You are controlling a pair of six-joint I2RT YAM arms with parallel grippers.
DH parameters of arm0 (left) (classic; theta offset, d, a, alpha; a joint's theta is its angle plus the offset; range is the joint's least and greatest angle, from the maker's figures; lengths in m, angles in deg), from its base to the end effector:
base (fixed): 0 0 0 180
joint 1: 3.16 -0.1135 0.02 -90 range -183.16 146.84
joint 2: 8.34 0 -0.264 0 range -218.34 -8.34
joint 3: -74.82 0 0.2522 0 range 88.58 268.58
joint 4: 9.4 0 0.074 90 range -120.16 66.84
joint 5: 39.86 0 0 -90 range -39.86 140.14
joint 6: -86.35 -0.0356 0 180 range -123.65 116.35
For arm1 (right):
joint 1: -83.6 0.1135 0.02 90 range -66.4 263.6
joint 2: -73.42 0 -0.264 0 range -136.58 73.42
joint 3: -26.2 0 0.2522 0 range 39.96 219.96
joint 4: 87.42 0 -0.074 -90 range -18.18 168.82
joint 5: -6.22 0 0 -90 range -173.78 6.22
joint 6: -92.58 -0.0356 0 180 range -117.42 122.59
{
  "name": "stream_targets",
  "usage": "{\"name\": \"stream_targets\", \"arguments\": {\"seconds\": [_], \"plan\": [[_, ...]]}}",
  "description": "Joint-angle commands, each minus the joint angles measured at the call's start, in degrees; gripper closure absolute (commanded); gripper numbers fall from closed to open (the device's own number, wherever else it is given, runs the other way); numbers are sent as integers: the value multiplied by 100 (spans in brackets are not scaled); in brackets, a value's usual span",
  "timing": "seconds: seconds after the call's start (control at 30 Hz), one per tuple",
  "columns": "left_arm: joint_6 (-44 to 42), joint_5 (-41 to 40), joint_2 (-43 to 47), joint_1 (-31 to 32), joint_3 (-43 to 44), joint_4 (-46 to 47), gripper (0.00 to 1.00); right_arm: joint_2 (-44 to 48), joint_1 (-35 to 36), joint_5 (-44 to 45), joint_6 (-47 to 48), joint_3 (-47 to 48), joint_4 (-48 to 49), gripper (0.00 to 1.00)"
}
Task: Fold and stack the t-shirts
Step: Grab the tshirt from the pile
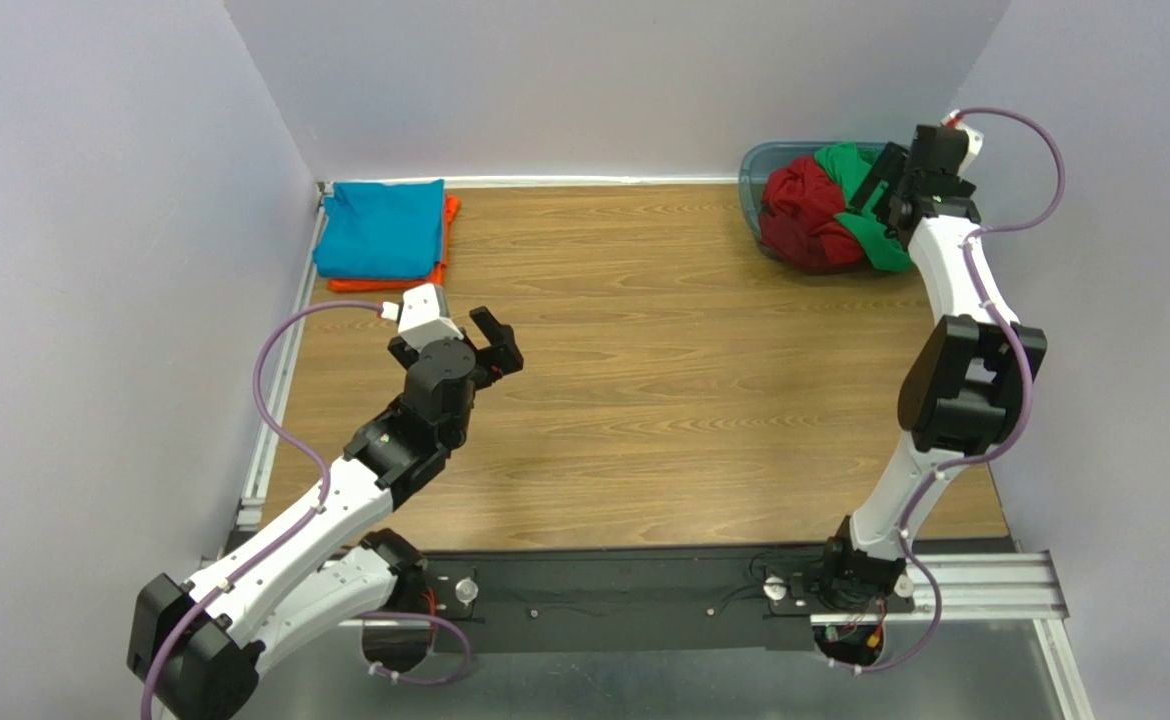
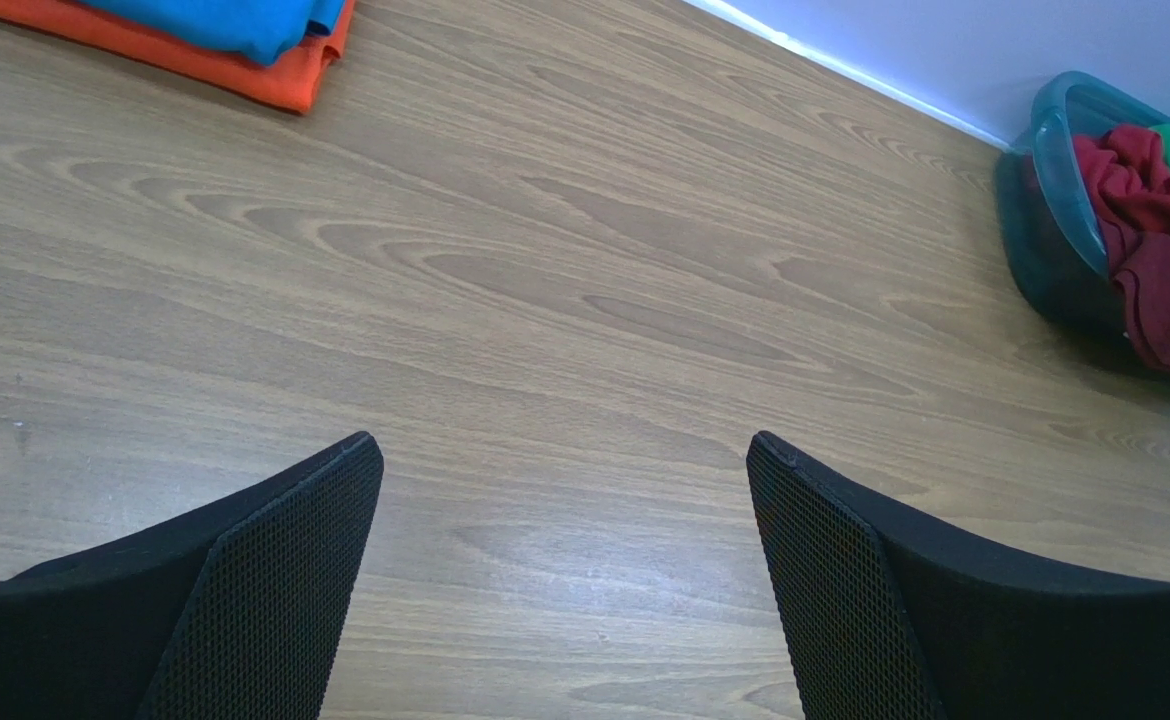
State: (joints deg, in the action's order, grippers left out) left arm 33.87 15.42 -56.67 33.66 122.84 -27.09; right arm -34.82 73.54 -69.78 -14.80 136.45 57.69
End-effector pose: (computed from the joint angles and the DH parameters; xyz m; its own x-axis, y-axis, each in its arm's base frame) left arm 0.1682 -0.1006 0.2774 -0.2321 -0.4516 -0.8615 -0.1039 0.8921 -0.4396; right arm 0.4375 -0.0864 0.3142 -0.3997 0.3653 -0.8407 0.5123 0.8496 0.1255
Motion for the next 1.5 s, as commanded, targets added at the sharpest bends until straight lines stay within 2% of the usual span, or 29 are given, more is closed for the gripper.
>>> {"name": "stream_targets", "arguments": {"seconds": [0.0, 0.17, 0.63, 0.83, 0.93, 0.97, 1.07, 1.27, 1.47], "plan": [[19, -237, -18, -17, -77, 146, 2, -416, -513, -626, -124, 169, -261, 0], [-8, -263, -97, -26, -104, 146, 2, -908, -874, -1672, -362, 371, -269, 0], [1, -299, -299, -26, -104, 208, 2, -1717, -1094, -1049, -766, 1275, -261, 1], [-34, -342, -378, -34, -60, 217, 2, -2007, -1112, -987, -819, 1461, -261, 10], [-95, -351, -404, -34, -25, 208, 2, -2008, -1112, -961, -793, 1434, -260, 32], [-95, -343, -405, -34, -16, 199, 2, -1999, -1112, -934, -793, 1426, -261, 53], [-104, -325, -361, -43, -33, 208, 2, -1885, -1112, -794, -749, 1382, -261, 76], [-122, -378, -247, -52, -60, 199, 2, -1472, -1112, -872, -591, 1382, -252, 97], [-122, -325, -185, -43, -77, 234, 2, -725, -1112, -1022, -450, 1338, -234, 99]]}}
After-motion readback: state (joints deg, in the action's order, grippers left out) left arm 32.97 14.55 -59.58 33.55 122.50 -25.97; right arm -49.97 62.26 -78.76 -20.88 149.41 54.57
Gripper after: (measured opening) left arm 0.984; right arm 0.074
